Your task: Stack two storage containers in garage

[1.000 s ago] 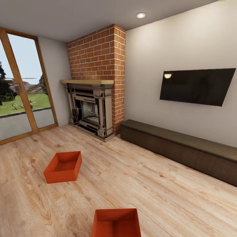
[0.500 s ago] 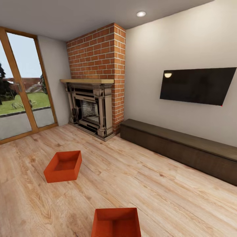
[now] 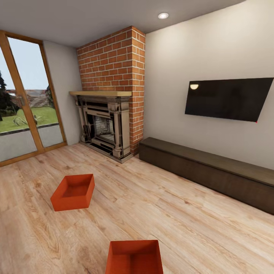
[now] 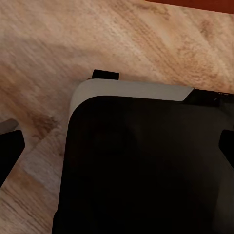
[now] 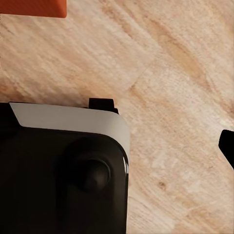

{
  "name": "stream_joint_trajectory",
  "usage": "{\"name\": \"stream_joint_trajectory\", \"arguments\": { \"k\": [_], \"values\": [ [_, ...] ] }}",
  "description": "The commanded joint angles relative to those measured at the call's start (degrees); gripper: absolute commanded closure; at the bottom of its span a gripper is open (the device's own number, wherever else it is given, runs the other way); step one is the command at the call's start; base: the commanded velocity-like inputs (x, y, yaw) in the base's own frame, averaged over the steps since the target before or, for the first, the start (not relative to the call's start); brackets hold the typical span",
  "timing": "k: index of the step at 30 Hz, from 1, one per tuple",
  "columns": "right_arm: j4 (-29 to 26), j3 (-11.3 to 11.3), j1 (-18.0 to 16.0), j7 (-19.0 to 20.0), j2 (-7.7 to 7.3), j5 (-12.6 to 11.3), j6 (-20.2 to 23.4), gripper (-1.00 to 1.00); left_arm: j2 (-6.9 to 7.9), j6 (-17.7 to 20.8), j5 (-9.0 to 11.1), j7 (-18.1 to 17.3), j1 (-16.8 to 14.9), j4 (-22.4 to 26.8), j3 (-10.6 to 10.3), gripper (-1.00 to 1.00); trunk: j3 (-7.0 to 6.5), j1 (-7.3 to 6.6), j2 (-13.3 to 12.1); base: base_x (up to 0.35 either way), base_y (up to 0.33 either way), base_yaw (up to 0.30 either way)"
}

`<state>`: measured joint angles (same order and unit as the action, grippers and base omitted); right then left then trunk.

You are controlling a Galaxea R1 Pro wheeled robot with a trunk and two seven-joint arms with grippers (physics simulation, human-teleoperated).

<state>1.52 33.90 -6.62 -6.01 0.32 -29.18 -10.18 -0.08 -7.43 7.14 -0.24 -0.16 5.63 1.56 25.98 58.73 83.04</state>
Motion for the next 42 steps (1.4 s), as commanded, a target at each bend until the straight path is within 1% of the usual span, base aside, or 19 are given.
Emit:
{"name": "stream_joint_trajectory", "arguments": {
  "k": [1,18,39,42],
  "values": [
    [0.2,0.5,-0.1,0.0,0.03,-0.5,-0.3,-1.00,-0.01,-0.1,0.3,0.0,0.0,0.0,0.1,-1.00,0.06,0.00,0.0,0.000,0.000,0.038],
    [0.2,0.5,-0.1,0.0,-0.13,-1.1,-0.4,-1.00,-0.01,-0.1,0.3,0.0,0.0,0.0,0.1,-1.00,0.11,0.00,0.0,0.000,0.000,0.050],
    [0.2,0.5,-0.1,0.0,-0.07,-1.2,-0.4,-1.00,-0.01,-0.1,0.3,0.0,0.0,0.0,0.1,-1.00,0.18,0.00,0.0,0.000,0.000,0.002],
    [0.2,0.5,-0.1,0.0,-0.24,-1.1,-0.5,-1.00,-0.01,-0.1,0.3,0.0,0.0,0.0,0.1,-1.00,0.31,0.00,0.0,0.000,0.000,0.000]
  ]
}}
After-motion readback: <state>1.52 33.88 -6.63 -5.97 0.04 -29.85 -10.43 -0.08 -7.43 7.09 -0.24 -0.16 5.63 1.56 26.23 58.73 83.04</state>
